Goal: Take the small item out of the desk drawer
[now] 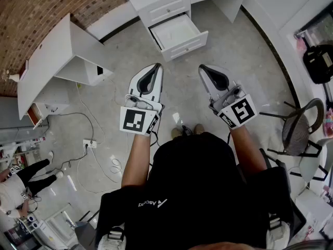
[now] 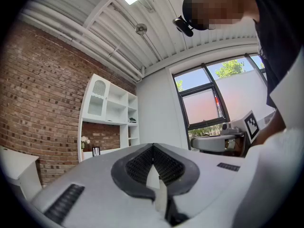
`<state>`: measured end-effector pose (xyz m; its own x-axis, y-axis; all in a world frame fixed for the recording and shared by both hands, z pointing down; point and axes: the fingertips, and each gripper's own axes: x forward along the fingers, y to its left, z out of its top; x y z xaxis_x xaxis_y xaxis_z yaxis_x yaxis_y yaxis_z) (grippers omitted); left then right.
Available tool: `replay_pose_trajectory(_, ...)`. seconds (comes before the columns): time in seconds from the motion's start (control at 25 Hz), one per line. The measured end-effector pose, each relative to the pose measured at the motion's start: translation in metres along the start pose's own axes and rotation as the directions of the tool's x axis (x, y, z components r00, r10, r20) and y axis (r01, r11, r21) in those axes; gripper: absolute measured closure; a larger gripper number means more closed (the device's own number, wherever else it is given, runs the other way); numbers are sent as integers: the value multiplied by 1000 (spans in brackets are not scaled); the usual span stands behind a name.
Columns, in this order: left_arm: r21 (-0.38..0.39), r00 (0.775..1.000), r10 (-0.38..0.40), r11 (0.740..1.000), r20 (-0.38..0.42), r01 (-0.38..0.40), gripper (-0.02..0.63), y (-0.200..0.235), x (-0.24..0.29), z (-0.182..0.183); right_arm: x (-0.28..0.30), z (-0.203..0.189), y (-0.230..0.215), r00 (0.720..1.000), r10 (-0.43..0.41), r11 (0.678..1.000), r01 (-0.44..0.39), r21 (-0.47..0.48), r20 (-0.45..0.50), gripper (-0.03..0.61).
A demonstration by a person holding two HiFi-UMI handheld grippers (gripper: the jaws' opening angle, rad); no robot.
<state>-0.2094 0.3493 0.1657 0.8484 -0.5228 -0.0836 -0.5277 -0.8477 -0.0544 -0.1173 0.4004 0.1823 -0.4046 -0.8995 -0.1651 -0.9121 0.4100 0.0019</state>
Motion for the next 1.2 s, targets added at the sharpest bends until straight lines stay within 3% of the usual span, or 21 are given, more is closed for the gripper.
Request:
replay_pose_trajectory(0.2, -14, 1000, 7, 1000, -8, -7, 615, -4, 25, -8, -5, 2, -23, 999, 21, 999, -21, 23, 38, 577)
replay_pose_trajectory(0.64, -18, 995, 79, 997, -68, -80, 615, 12, 82, -50, -1, -26, -80, 998, 58, 998, -58, -10, -10, 577)
replay_pose_trajectory(0.88, -29, 990, 96, 995, -99, -100, 615, 48, 128, -87, 36, -50, -120, 997, 68, 997, -69, -40, -33, 577)
replay_pose_trajectory(1.2, -37, 992, 39, 998, -122, -44, 615, 130, 208, -159, 134, -104, -193, 993, 71, 996, -76, -54, -98, 577)
